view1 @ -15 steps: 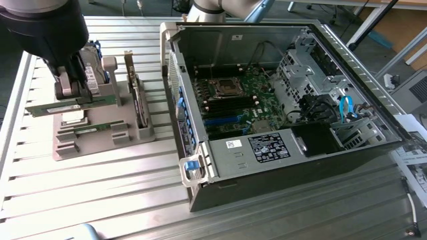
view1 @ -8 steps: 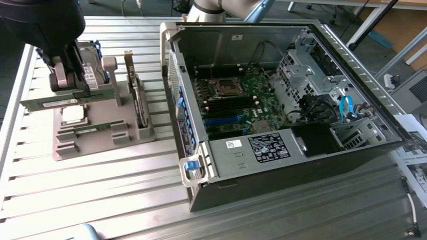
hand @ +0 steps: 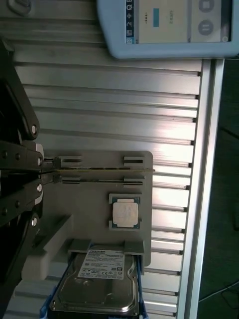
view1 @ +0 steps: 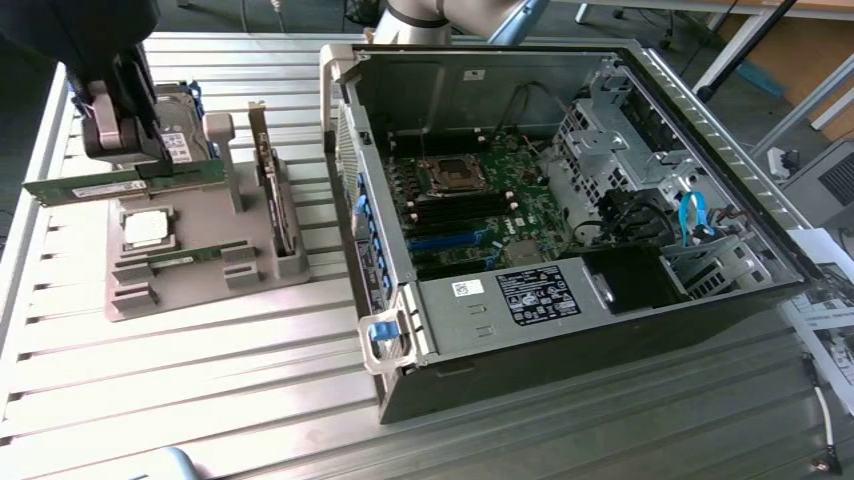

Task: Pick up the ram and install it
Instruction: 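Pick up the ram and move it above insertion slot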

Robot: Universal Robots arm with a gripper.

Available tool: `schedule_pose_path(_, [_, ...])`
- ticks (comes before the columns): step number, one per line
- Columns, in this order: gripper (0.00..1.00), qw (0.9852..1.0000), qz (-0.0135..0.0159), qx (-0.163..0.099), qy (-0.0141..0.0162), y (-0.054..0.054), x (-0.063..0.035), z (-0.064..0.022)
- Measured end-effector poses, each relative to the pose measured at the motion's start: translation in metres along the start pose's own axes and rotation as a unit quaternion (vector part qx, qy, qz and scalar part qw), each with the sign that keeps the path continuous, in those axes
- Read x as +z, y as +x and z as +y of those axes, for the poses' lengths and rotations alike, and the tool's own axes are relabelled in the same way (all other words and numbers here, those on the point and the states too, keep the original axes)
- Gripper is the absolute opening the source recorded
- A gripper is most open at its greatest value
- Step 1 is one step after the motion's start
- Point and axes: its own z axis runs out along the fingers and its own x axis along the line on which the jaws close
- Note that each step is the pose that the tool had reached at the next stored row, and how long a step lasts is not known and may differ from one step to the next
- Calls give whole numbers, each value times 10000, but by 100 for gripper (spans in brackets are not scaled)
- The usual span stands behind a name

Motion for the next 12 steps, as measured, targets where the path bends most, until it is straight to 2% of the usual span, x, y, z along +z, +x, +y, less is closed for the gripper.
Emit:
schedule_pose_path(5, [12, 10000, 0, 0, 1, -4, -92, 0])
schedule_pose_path(12, [12, 10000, -1, 0, 0, -4, -94, -1])
